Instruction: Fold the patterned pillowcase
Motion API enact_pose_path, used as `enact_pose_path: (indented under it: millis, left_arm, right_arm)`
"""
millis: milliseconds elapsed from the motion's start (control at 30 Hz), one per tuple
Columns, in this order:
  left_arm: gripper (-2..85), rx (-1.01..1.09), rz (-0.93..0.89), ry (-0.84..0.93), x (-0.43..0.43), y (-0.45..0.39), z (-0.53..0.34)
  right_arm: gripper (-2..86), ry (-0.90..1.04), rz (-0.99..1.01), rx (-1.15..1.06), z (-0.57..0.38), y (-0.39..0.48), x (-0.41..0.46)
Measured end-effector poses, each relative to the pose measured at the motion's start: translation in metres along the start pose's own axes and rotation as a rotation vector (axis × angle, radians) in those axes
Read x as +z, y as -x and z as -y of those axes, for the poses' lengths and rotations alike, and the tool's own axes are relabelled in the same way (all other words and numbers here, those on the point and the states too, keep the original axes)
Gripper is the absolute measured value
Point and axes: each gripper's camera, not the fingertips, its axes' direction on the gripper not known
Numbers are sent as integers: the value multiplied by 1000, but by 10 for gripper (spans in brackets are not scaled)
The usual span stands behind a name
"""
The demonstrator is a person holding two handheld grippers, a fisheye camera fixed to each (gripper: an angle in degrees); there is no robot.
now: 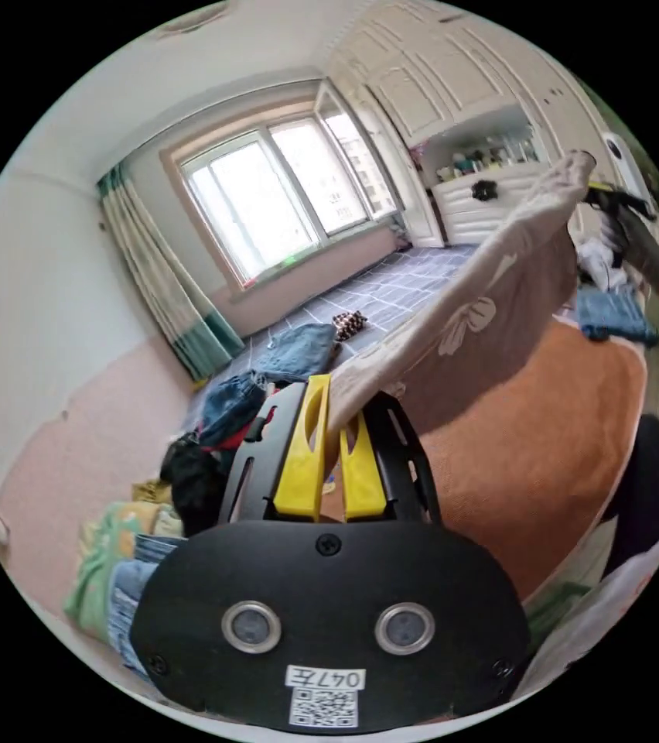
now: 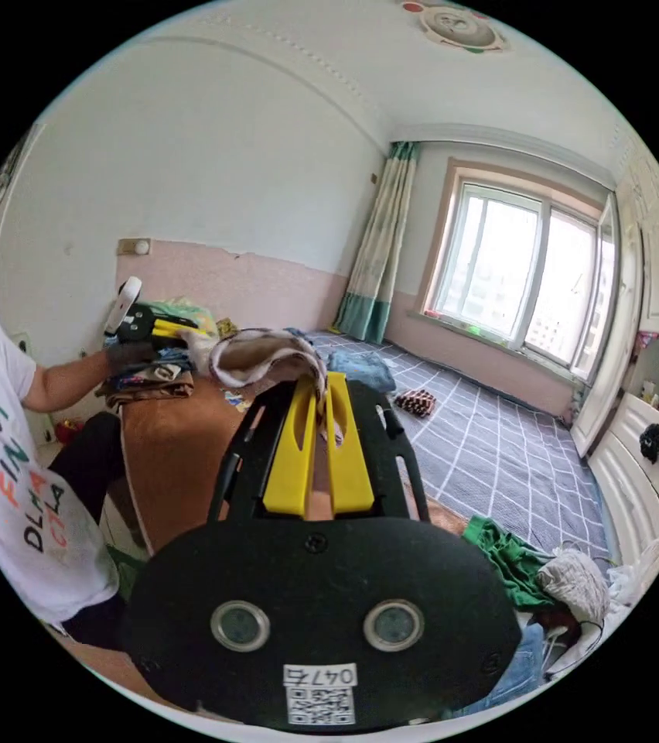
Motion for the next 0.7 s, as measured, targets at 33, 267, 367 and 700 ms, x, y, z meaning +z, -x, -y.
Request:
enact_pose_path:
  millis: [33, 267, 367, 700]
  left_arm:
    - [-1, 44, -2, 20, 0, -11, -5]
    - [83, 480, -92, 547, 81, -167, -155]
    - [88, 328, -239, 600, 84, -174, -196]
    - [58, -204, -445, 438, 131, -162, -182]
  right_arm:
    - [-1, 28, 65, -35, -12, 4, 12]
    - [39, 761, 359, 50, -152, 33, 131]
    - [58, 937, 449, 105, -187, 46, 145]
    - [3, 606, 297, 113, -101, 40, 225]
